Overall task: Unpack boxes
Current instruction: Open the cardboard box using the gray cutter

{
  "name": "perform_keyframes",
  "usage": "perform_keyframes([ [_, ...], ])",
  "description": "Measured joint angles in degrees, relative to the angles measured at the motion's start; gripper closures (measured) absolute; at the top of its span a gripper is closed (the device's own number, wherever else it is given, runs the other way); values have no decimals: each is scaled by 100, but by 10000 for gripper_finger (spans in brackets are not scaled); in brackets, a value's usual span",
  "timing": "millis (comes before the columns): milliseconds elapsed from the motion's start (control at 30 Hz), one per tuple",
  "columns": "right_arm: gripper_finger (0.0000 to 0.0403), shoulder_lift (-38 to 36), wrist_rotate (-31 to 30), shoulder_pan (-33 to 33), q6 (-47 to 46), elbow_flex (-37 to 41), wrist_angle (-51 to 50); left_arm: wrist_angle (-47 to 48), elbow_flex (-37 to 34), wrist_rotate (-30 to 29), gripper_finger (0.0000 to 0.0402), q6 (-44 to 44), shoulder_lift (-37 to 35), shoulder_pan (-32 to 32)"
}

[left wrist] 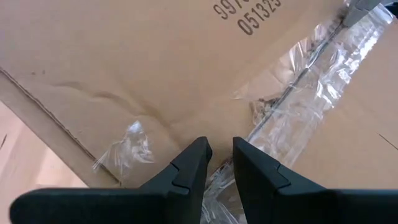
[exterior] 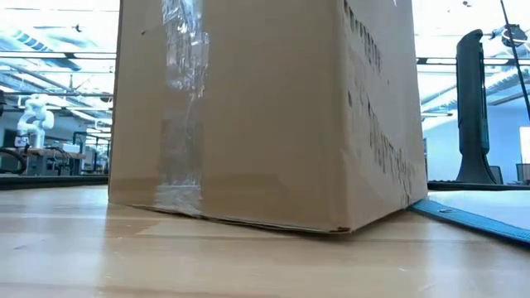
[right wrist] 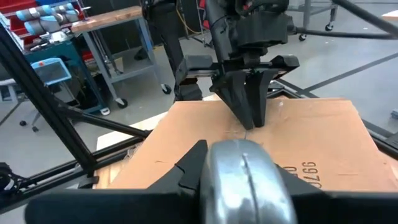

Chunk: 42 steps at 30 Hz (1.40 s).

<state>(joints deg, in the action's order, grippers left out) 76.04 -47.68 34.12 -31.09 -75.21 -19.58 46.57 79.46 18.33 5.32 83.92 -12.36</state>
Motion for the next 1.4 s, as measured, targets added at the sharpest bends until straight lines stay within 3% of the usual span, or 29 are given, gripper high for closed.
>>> perform_keyframes([
  [300,344,-141,-445,447,-32,-420,-636,48,0,-214,313,40,0,-15],
  [500,344,-163,-400,788,-226,-604,-861,114,0,-526,313,42,-2,-37],
  [600,344,-162,-728,865,-121,-693,-849,119,0,-513,313,80,-2,-71],
  [733,344,-167,-736,881,-13,-722,-874,190,54,-407,313,64,-2,-140],
  [1100,344,-163,-921,755,-443,-722,-1698,765,1263,-849,313,-162,58,-145],
  [1267,344,-163,-668,742,-1337,-722,-2564,751,1882,-986,313,-158,22,-143],
  [1400,344,-130,-429,616,-1183,-722,-2414,724,1963,-770,313,15,27,-116],
])
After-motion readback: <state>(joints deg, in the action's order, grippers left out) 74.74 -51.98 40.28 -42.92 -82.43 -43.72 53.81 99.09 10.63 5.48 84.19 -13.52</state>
